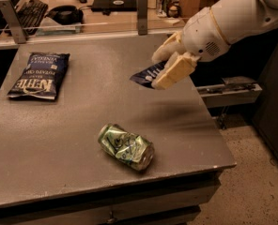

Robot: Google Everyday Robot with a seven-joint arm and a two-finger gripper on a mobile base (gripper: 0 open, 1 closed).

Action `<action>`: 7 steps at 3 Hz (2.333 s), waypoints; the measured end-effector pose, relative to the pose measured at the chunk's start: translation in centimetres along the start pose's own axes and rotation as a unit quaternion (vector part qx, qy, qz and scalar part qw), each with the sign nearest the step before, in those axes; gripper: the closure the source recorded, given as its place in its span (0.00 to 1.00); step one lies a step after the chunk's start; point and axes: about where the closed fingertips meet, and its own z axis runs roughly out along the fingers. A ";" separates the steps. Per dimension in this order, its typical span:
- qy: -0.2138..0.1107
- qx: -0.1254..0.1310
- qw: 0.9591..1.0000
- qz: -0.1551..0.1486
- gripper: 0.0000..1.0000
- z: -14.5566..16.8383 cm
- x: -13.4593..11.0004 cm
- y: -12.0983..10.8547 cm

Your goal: Move rxbar blueberry near green can

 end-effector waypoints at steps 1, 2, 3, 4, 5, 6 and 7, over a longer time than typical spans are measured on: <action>0.000 -0.029 1.000 -0.005 1.00 1.6 0.5 3.0; 0.001 -0.050 0.999 -0.007 1.00 3.1 1.3 5.0; 0.001 -0.064 0.998 -0.014 1.00 4.6 2.1 6.4; 0.003 -0.066 0.998 -0.021 1.00 5.7 3.2 6.2; 0.005 -0.072 0.997 -0.031 0.83 6.4 4.2 5.8; 0.005 -0.081 0.996 -0.042 0.60 7.0 4.9 5.8; 0.003 -0.087 0.995 -0.053 0.36 7.2 5.2 6.0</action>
Offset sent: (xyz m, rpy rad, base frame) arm -0.0598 0.0180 -0.0709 -0.0206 0.0969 0.1117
